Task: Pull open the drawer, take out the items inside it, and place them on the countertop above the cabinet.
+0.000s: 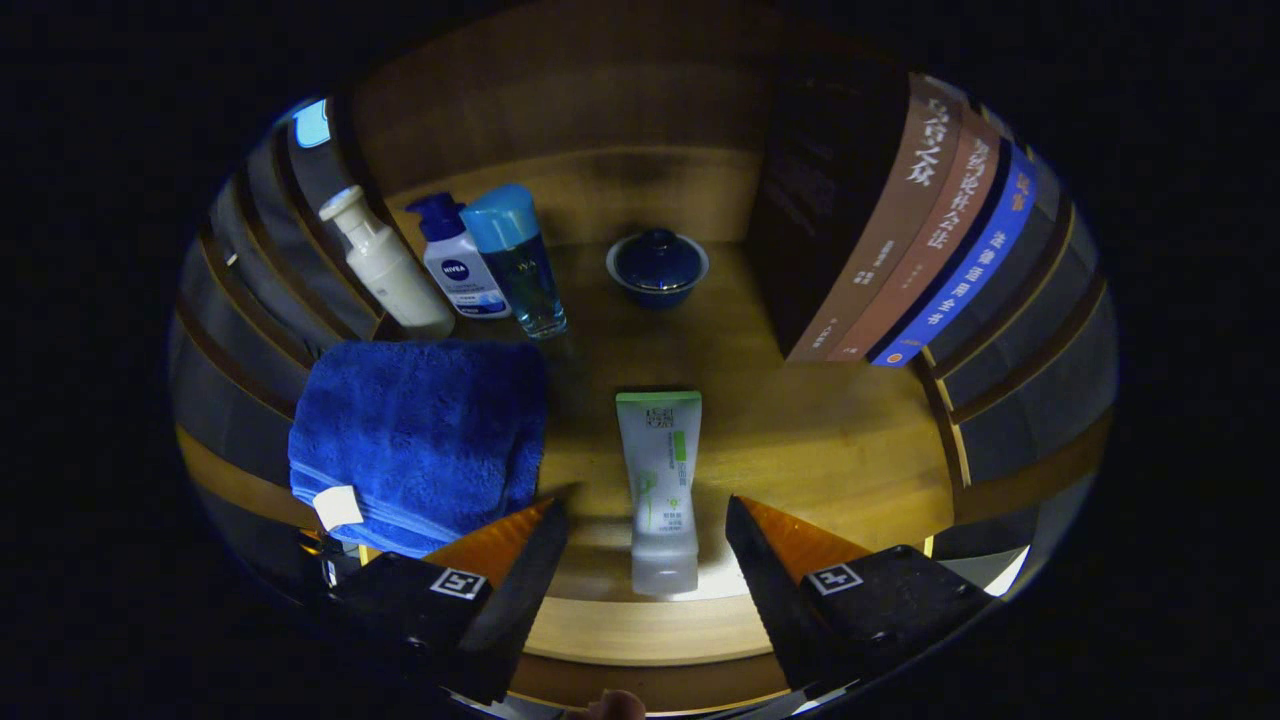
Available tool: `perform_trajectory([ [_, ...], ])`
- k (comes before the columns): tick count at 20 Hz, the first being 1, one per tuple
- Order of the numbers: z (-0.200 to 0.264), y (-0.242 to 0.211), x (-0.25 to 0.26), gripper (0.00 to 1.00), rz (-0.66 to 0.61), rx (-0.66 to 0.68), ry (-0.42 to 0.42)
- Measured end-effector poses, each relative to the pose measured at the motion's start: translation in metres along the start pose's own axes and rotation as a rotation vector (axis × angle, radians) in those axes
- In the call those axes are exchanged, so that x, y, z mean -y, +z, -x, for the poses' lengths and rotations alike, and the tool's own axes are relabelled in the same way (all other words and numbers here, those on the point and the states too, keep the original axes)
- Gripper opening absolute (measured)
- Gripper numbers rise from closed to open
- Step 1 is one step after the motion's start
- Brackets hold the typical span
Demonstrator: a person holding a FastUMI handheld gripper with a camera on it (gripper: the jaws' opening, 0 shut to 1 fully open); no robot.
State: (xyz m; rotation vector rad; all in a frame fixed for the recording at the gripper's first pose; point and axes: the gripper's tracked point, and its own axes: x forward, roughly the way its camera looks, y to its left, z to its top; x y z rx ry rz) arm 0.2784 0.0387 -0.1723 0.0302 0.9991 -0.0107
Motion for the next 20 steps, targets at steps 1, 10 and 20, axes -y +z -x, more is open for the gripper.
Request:
perform_trajectory([
  [1, 0.007, -0.002, -0.003, 1.0, -0.007, 0.02, 0.001],
  [10, 0.084, -0.023, -0.025, 0.99, 0.014, 0.344, -0.013],
  [20, 0.185, -0.099, 0.005, 0.98, -0.018, 0.796, -0.026],
])
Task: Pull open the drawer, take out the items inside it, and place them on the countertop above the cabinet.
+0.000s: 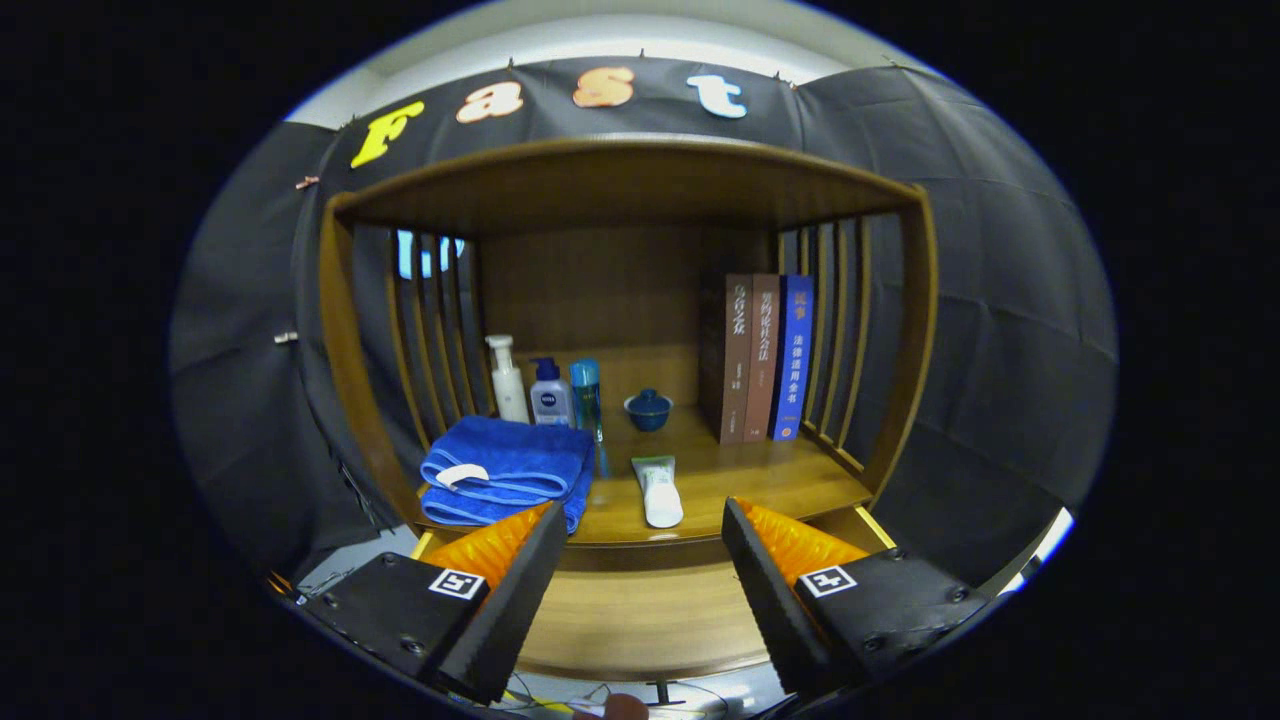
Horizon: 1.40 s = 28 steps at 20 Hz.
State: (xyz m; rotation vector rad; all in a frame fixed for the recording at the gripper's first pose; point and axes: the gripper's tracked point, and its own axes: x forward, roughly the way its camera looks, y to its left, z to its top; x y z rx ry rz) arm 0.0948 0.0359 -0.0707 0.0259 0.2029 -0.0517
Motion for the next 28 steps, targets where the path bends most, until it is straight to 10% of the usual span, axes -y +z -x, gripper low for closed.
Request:
perform_trajectory([
  [11, 0.074, -0.111, 0.008, 0.98, 0.002, 0.161, 0.041],
  [28, 0.029, -0.23, 0.009, 0.98, -0.036, 0.034, 0.062],
])
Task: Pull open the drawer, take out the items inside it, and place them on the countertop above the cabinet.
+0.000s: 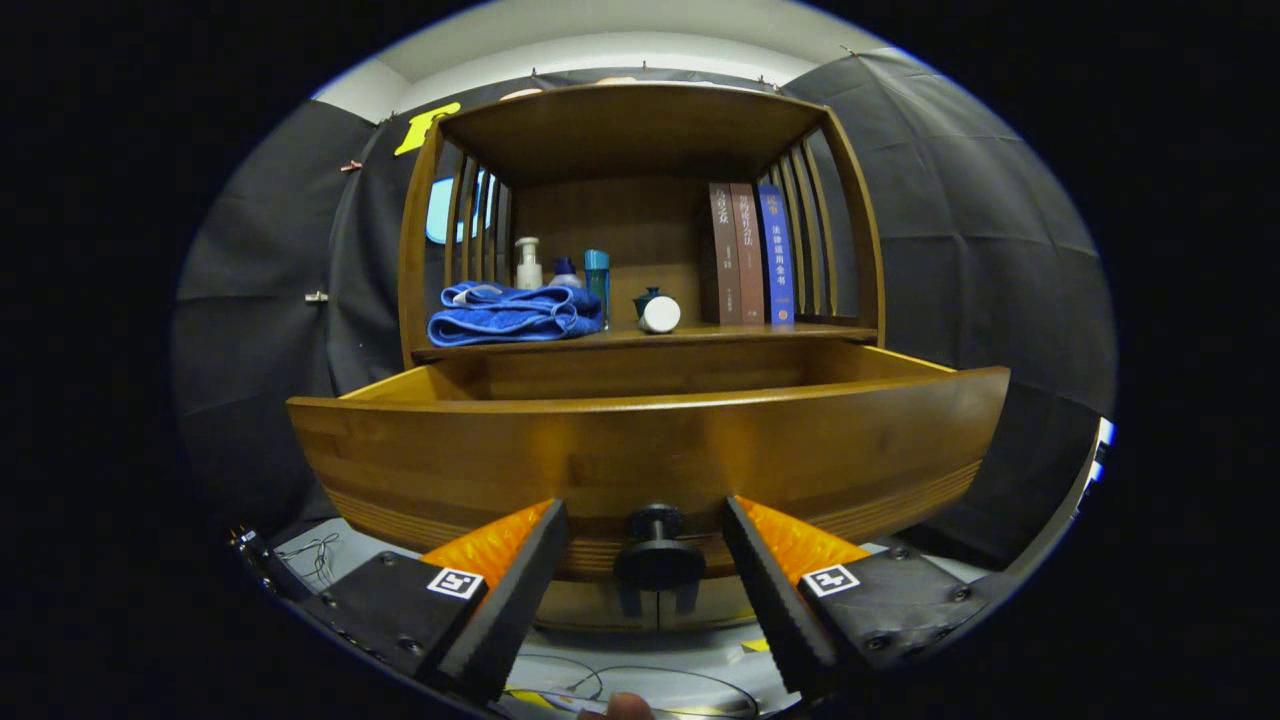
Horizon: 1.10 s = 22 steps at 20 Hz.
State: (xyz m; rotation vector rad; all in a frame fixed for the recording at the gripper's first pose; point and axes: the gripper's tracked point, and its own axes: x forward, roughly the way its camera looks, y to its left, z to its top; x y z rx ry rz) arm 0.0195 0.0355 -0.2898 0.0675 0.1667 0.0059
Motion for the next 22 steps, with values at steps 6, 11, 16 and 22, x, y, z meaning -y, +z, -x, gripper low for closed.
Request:
perform_trajectory([
  [6, -0.008, 0.001, 0.001, 1.0, 0.028, -0.037, 0.006],
  [11, -0.035, 0.006, 0.001, 0.99, 0.018, -0.049, 0.012],
  [16, -0.068, 0.01, 0.0, 1.0, 0.012, -0.073, 0.015],
  [22, -0.12, 0.011, -0.001, 1.0, 0.015, -0.088, 0.016],
])
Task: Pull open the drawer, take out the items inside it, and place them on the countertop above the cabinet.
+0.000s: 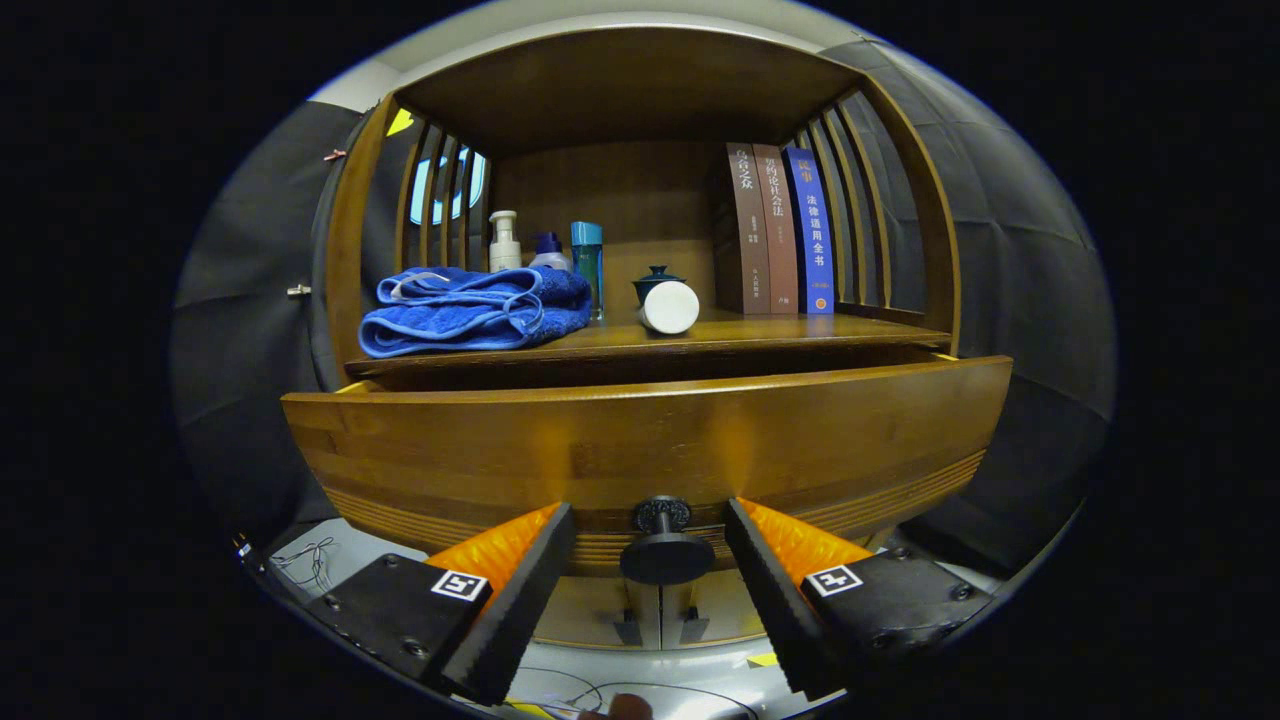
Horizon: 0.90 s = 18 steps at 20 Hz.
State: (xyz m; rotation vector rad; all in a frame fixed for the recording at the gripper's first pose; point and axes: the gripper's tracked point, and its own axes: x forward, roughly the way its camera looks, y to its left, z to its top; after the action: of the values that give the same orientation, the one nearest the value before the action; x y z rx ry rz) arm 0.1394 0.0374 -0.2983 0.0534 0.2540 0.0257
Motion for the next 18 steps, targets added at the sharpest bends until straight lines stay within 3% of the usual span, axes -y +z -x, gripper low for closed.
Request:
perform_trajectory([
  [7, -0.051, -0.006, 0.0, 0.99, -0.03, -0.033, 0.002],
  [18, -0.046, -0.003, 0.005, 0.99, -0.054, 0.022, 0.003],
])
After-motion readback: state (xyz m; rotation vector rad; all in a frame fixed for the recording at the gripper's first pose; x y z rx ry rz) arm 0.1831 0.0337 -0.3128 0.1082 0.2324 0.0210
